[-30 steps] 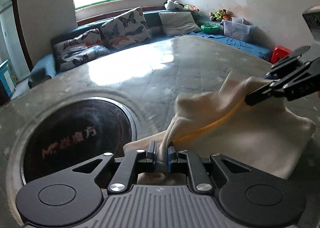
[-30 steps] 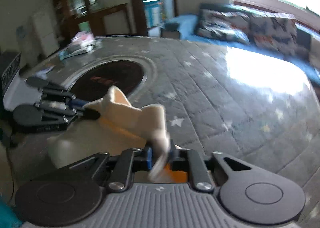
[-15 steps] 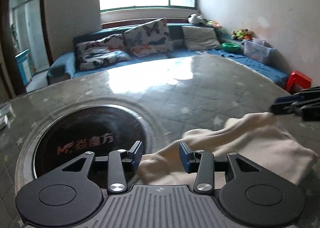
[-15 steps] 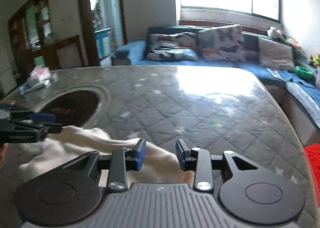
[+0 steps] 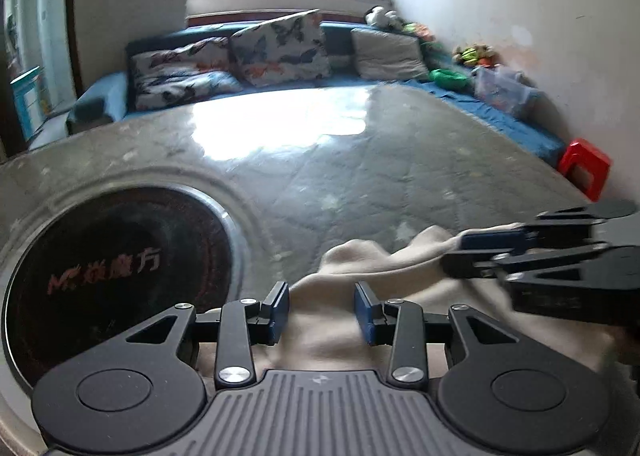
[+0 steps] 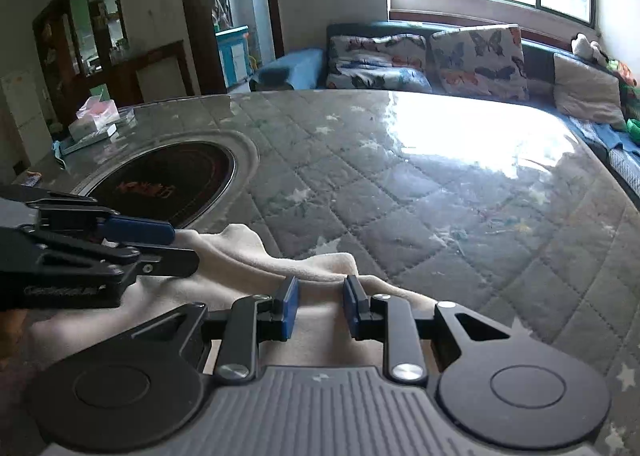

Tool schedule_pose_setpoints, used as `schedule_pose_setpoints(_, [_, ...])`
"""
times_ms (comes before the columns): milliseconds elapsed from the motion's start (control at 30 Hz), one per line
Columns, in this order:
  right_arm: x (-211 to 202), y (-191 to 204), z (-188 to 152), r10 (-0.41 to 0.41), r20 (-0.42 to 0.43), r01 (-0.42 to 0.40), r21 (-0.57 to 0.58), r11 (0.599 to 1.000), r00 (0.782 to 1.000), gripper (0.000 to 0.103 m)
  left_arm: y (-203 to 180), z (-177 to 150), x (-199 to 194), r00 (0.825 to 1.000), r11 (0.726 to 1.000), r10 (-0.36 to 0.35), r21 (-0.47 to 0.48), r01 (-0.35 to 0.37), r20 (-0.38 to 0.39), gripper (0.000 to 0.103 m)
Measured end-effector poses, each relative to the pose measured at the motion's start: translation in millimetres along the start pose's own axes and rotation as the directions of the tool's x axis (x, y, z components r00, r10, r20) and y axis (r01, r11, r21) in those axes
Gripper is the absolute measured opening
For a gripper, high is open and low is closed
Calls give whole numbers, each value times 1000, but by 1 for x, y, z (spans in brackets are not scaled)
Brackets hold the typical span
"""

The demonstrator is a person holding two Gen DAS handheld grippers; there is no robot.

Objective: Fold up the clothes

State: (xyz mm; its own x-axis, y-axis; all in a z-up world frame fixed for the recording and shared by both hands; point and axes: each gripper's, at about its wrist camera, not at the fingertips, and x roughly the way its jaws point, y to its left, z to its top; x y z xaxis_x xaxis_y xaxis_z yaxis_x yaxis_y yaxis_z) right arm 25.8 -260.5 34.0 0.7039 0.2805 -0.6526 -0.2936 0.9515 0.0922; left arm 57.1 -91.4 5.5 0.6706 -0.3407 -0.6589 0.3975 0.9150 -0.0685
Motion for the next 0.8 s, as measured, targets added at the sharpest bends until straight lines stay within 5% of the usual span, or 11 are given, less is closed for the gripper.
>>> schedule_pose_setpoints(800, [-1, 24, 9, 28, 15, -26, -92, 995, 999, 29, -1, -4, -14, 999, 1000, 21, -19, -21, 26, 42])
